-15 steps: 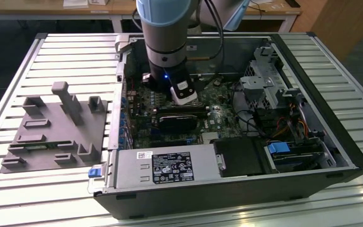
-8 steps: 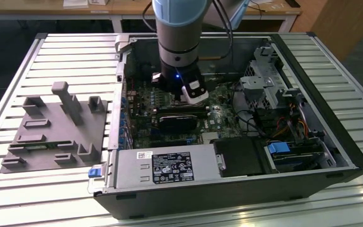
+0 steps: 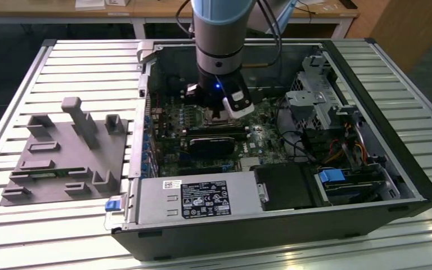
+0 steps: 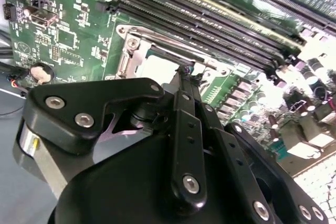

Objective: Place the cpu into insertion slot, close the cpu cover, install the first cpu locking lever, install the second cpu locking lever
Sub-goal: 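Install the second cpu locking lever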

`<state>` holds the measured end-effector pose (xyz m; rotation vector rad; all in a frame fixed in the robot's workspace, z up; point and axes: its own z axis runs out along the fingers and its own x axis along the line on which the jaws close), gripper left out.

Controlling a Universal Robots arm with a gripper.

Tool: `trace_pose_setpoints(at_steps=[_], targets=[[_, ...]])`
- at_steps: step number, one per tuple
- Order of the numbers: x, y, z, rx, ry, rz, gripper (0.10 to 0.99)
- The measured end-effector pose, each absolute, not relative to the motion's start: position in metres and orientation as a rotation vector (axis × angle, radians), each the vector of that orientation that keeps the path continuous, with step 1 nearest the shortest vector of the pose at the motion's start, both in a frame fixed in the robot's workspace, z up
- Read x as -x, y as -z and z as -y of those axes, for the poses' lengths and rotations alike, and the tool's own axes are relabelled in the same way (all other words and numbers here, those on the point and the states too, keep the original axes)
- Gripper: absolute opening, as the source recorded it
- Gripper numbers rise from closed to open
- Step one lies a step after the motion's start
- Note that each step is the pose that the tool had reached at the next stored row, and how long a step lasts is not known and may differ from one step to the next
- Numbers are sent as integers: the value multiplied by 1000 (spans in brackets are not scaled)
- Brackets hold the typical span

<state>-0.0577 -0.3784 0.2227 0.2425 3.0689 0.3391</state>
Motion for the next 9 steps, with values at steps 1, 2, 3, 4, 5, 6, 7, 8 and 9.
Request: trace_pose_setpoints(at_steps=[1, 2, 3, 4, 5, 6, 7, 8, 9], targets=[[56, -223, 377, -243, -334, -3069, 106], [55, -223, 376, -243, -328, -3070, 106], [54, -223, 374, -243, -323, -3070, 106], [53, -223, 373, -244, -319, -3070, 106], [52, -223, 371, -244, -315, -3070, 106], [51, -223, 368, -243, -310, -3070, 106], [51, -223, 366, -243, -305, -3071, 106], [50, -223, 364, -243, -299, -3071, 106], [49, -223, 362, -243, -291, -3071, 106]])
